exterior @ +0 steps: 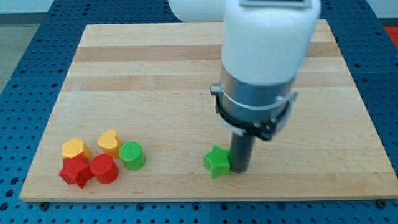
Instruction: Push the green star closer to green circle
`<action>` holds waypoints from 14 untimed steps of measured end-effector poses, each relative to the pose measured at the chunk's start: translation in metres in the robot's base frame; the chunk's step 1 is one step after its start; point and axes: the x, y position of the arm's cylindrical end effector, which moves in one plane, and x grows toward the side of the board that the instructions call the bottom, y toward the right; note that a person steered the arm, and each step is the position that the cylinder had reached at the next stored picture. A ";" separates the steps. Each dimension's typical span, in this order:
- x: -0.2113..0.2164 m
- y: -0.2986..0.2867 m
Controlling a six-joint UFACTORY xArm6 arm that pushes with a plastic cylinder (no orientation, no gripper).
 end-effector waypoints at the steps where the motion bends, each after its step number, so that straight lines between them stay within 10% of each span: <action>1: -0.027 -0.032; 3: -0.036 -0.095; 6: 0.016 -0.009; 11: -0.001 -0.137; 13: 0.016 -0.027; 14: -0.047 -0.027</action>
